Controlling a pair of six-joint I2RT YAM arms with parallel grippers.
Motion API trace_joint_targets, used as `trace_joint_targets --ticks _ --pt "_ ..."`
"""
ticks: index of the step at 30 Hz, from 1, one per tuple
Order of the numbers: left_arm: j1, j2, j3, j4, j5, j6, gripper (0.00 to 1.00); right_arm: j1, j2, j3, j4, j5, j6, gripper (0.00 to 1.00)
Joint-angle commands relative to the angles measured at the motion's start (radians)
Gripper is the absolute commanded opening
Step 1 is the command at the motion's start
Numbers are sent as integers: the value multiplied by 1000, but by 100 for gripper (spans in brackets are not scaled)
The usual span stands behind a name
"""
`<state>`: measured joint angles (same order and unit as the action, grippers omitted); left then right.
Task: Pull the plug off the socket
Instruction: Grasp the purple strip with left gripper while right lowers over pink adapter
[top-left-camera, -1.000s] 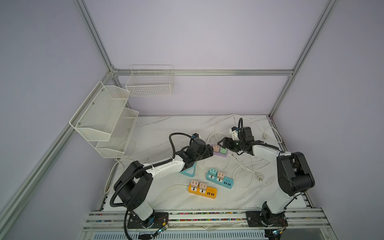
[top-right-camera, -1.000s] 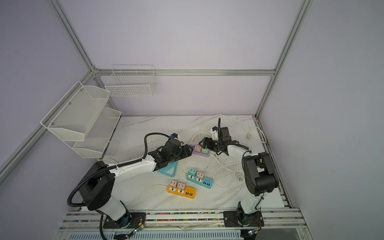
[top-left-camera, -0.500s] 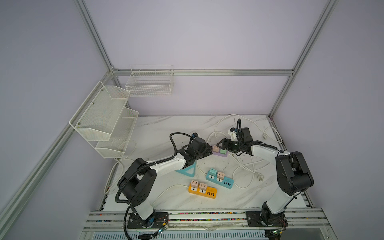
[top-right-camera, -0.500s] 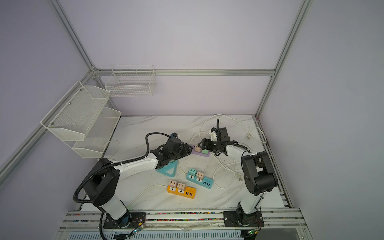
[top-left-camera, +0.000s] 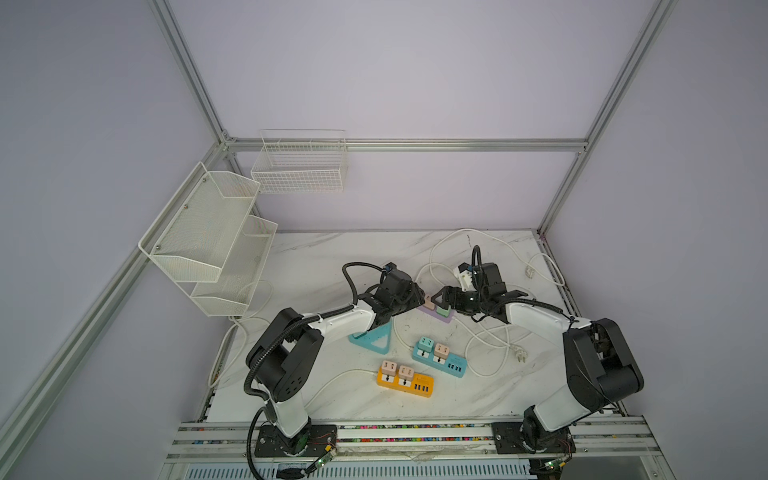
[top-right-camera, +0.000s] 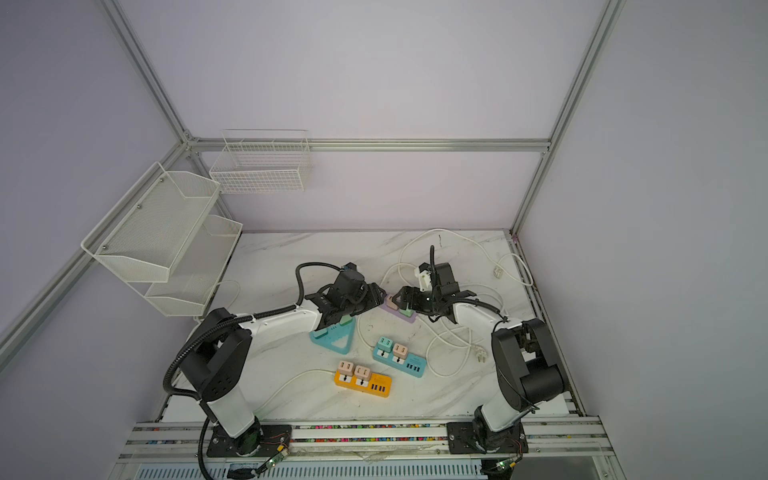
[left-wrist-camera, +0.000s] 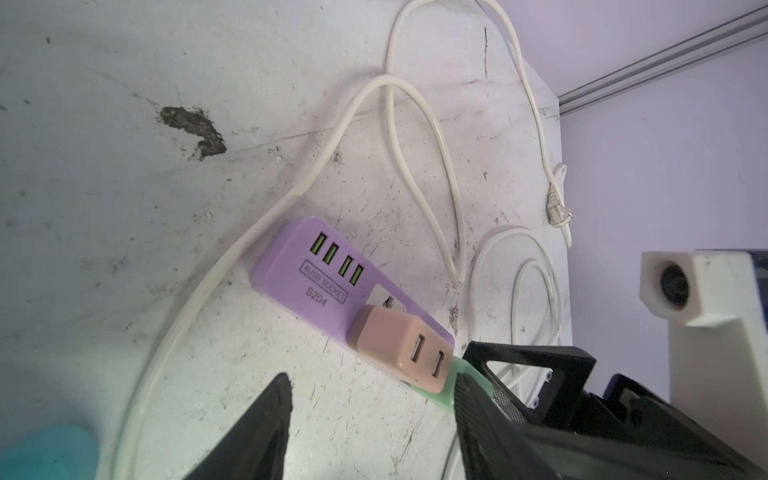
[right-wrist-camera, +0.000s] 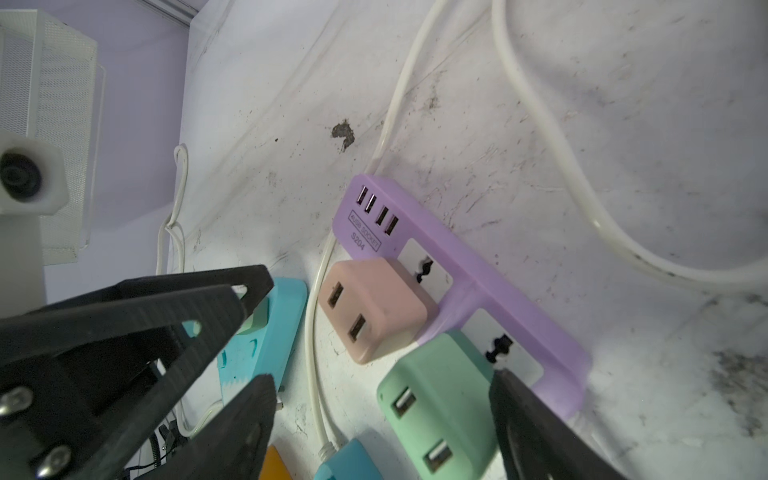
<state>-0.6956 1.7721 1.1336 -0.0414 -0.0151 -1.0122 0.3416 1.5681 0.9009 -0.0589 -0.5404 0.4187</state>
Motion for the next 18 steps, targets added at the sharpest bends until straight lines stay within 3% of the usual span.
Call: trace_joint_targets --ticks 1,18 --pt "7 32 132 -6 19 -12 63 4 -25 8 -15 36 18 85" --pt "33 123 166 -61 -22 -42 58 4 25 52 -56 71 -65 86"
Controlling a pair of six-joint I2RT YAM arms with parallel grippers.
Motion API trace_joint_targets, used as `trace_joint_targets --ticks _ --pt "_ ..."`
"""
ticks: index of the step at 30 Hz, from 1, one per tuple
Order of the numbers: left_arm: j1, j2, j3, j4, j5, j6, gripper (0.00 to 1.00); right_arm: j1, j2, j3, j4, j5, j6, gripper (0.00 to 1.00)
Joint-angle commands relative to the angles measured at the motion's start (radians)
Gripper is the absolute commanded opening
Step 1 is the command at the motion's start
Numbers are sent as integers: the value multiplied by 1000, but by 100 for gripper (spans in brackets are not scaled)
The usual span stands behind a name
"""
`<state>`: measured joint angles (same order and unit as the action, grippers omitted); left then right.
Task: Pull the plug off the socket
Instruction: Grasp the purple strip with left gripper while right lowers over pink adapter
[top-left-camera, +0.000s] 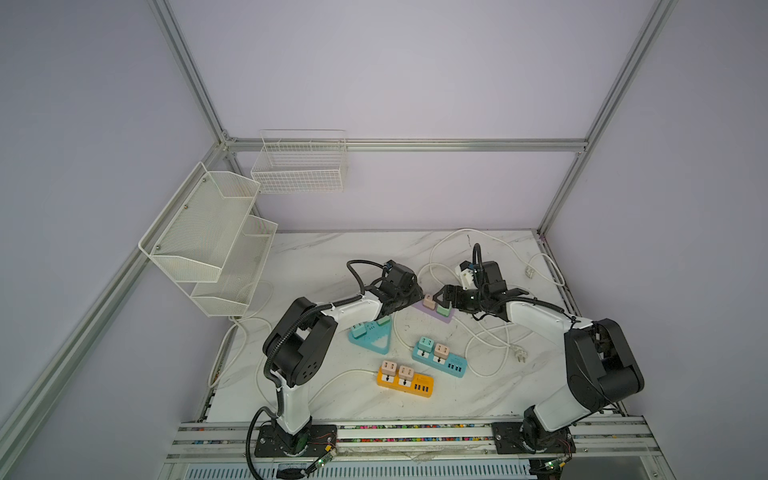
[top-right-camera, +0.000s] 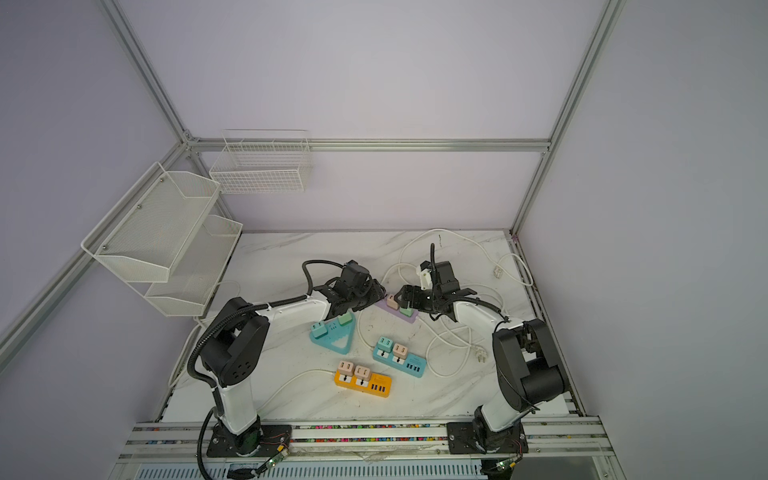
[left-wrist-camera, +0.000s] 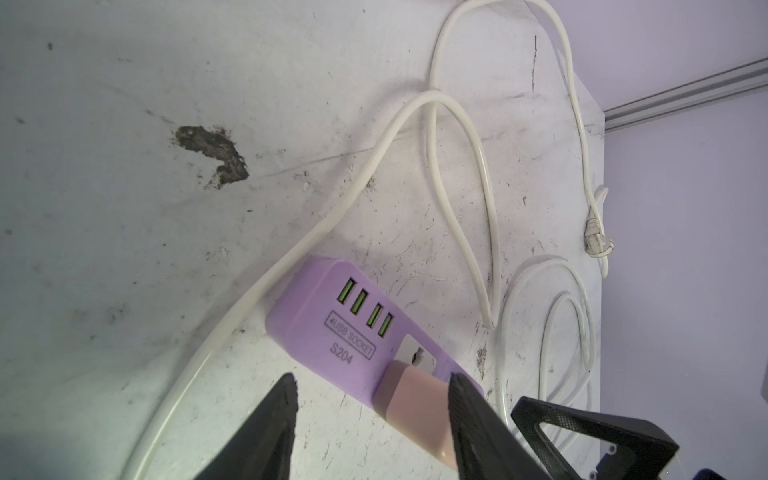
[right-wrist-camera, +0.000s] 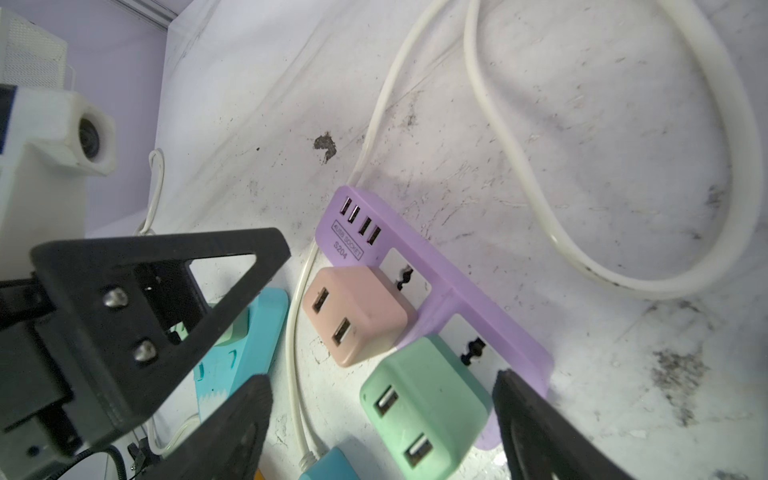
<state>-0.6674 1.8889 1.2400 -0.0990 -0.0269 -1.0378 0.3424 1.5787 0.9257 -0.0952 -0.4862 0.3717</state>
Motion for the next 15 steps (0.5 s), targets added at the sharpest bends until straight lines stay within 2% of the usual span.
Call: trace_joint_targets --ticks 1,15 --pt "6 16 69 -2 -1 -18 58 4 18 30 -19 15 -18 86" --pt "5 134 165 8 28 -31 59 3 44 21 -22 -7 -38 87"
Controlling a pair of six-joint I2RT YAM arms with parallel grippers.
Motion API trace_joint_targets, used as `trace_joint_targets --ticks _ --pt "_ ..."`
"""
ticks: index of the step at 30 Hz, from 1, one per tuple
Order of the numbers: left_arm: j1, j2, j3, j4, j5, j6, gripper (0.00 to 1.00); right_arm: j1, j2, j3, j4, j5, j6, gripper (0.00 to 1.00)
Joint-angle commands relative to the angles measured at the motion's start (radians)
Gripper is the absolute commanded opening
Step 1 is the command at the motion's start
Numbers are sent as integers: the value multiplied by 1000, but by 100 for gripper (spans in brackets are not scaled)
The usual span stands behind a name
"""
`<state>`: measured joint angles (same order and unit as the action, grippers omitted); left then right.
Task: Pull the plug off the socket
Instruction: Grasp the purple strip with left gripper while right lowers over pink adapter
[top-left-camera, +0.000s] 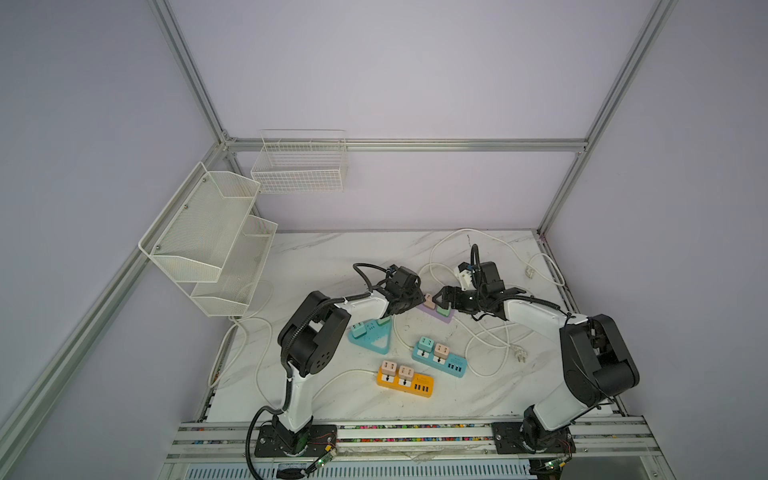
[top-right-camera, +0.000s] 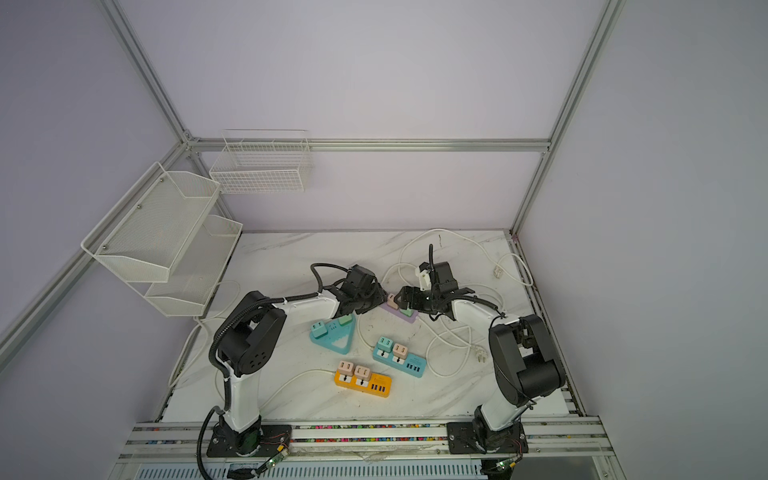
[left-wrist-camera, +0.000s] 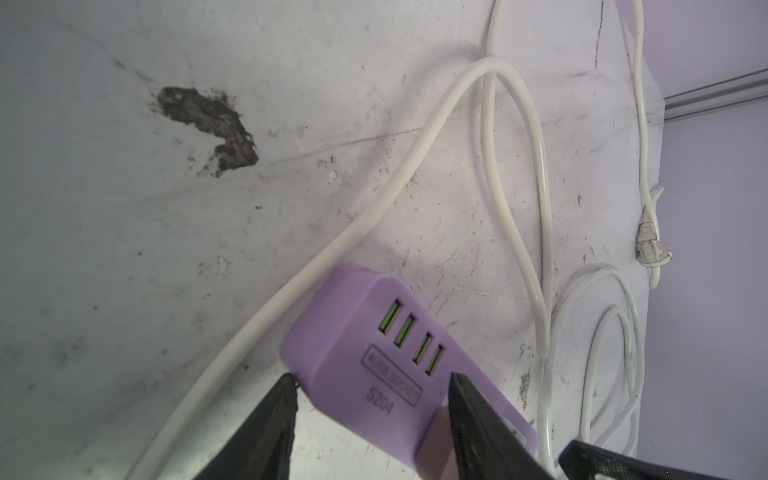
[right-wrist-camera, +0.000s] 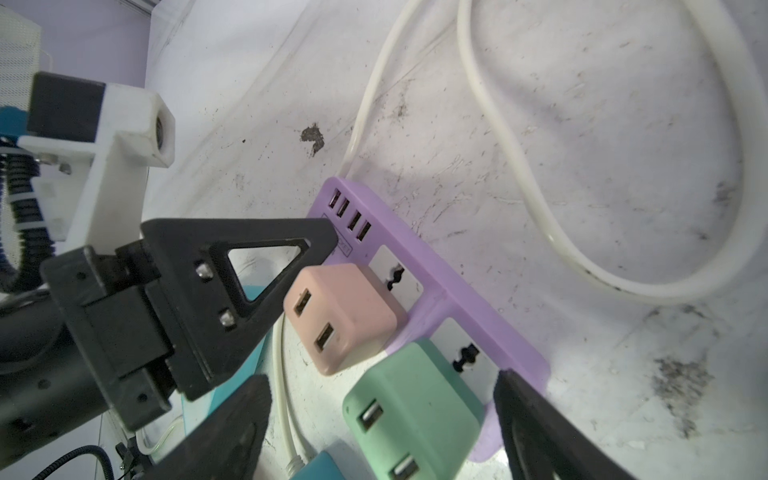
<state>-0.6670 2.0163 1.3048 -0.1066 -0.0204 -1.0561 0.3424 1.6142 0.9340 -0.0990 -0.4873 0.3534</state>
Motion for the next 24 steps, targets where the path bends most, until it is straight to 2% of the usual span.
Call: trace_joint_targets --ticks 1,14,24 --pt "4 12 99 28 24 -12 59 3 7 12 -24 -6 -20 87" --pt "7 84 176 109 54 37 55 5 -65 -32 -19 -25 37 87" --pt "35 19 65 228 112 42 54 6 -51 115 -195 205 -48 88"
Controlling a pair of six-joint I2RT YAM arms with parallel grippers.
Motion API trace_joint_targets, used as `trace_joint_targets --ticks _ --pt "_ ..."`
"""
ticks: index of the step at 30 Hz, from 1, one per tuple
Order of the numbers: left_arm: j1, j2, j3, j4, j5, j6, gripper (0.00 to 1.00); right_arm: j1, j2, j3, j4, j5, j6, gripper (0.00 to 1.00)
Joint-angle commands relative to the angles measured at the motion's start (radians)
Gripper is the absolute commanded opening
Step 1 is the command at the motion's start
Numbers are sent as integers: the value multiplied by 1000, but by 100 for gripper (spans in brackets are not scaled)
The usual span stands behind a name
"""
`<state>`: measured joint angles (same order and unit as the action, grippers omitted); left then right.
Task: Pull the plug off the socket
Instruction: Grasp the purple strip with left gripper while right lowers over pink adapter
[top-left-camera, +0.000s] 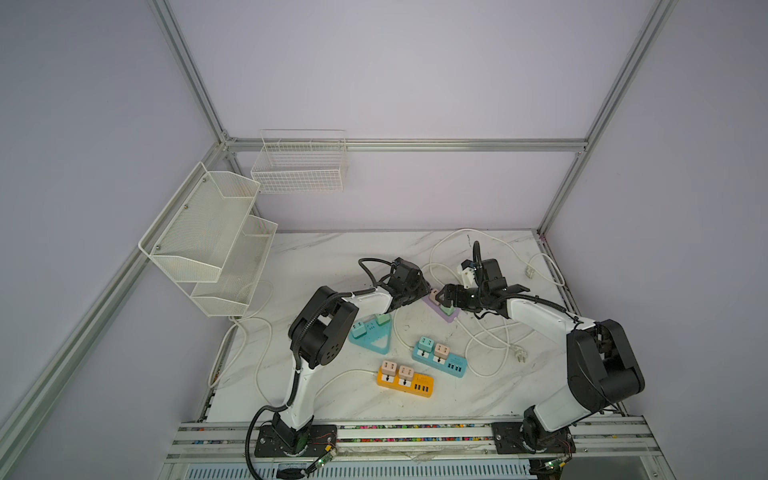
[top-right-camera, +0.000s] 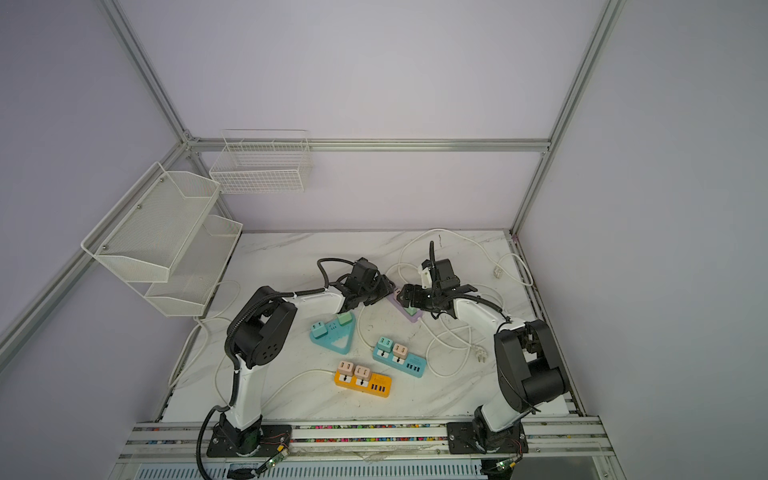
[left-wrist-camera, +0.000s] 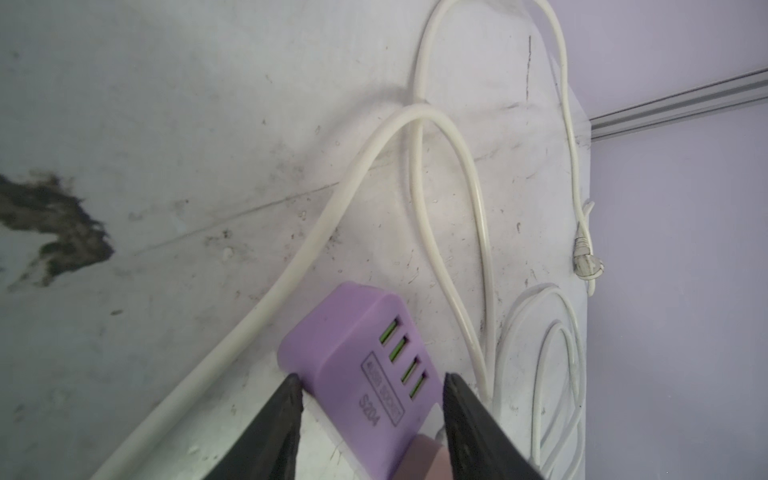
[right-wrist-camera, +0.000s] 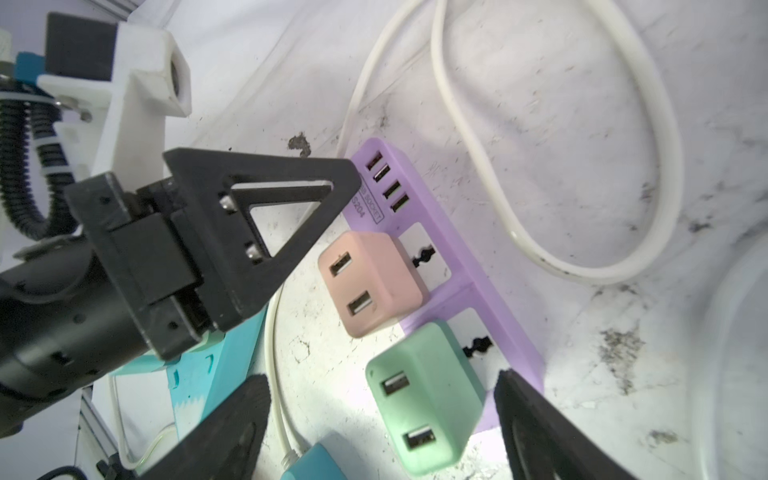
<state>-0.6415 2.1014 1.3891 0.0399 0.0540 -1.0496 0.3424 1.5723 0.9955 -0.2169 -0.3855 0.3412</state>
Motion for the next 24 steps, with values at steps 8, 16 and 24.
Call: trace_joint_targets --ticks 8,16,24 --pt "34 -46 -51 95 83 -3 49 36 66 200 -205 236 -127 86" --pt "37 -55 -71 45 58 -21 49 104 156 299 -258 278 -169 78" --pt "38 -17 -21 39 97 -23 46 131 226 374 -301 309 -209 72"
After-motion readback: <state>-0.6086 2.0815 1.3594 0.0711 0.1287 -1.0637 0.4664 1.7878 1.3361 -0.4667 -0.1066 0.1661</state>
